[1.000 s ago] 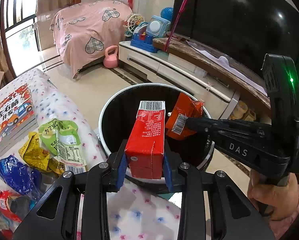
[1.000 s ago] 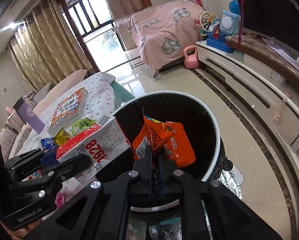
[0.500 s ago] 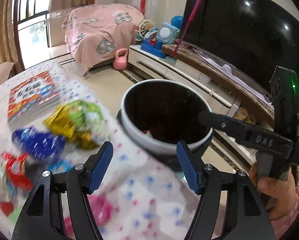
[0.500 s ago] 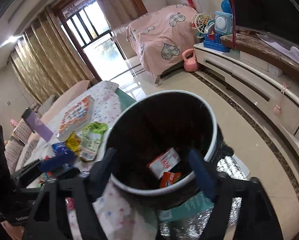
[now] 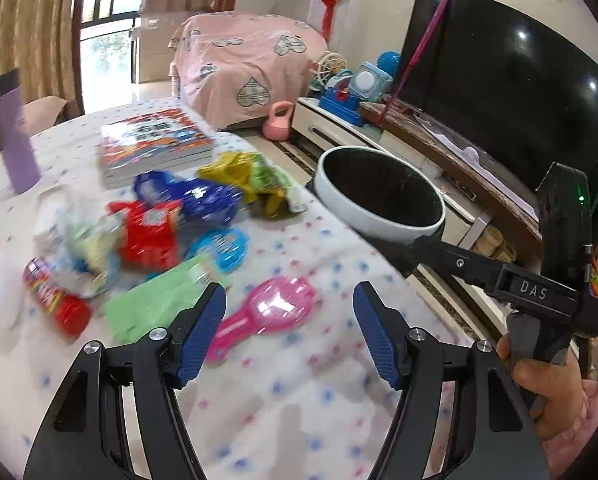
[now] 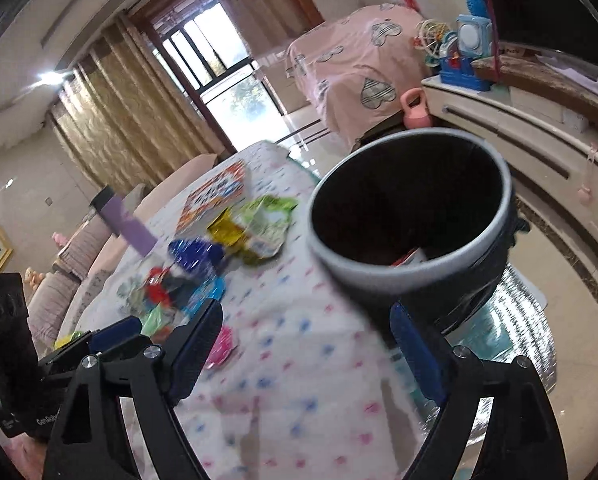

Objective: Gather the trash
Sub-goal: 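Grasp the green carton with the left tool while the right tool grasps the pink brush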

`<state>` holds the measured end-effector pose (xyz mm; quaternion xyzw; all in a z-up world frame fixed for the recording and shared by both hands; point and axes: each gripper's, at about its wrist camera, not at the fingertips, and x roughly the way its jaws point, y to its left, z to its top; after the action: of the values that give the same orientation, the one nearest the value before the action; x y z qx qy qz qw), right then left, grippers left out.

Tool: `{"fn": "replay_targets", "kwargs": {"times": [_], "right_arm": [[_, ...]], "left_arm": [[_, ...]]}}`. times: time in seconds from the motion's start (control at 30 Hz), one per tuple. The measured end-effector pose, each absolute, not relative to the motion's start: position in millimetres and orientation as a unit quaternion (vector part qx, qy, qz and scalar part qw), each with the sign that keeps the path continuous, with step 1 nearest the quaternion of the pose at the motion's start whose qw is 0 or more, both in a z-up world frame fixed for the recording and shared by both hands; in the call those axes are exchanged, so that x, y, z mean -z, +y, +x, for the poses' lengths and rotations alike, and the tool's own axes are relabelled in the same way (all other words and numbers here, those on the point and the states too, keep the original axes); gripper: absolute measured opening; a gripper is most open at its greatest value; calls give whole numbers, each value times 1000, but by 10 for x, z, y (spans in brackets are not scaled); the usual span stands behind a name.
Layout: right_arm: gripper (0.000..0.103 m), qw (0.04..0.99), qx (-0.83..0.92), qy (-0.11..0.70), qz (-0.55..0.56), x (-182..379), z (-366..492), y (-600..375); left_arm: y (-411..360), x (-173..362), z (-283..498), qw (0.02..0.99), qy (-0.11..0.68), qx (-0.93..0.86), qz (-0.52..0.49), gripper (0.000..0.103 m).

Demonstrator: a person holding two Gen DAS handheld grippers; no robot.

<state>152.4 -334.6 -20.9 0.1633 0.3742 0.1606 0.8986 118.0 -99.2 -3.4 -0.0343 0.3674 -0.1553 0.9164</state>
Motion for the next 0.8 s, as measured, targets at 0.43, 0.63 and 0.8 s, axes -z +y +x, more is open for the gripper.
{"fn": "replay_targets", "kwargs": {"times": [0.43, 0.63, 0.8], "right_arm": [[87, 885, -206, 397, 130, 323, 1303, -2702], [87, 879, -213, 408, 120, 398, 1335, -2531], [85, 873, -216, 421, 117, 485, 1417, -2448]], "left_arm": [[-407, 154, 943, 921, 369, 115, -55, 68], [-266, 227, 991, 919, 376, 112, -44, 71], [-219, 289, 1127, 917, 380, 120, -20, 76]]}}
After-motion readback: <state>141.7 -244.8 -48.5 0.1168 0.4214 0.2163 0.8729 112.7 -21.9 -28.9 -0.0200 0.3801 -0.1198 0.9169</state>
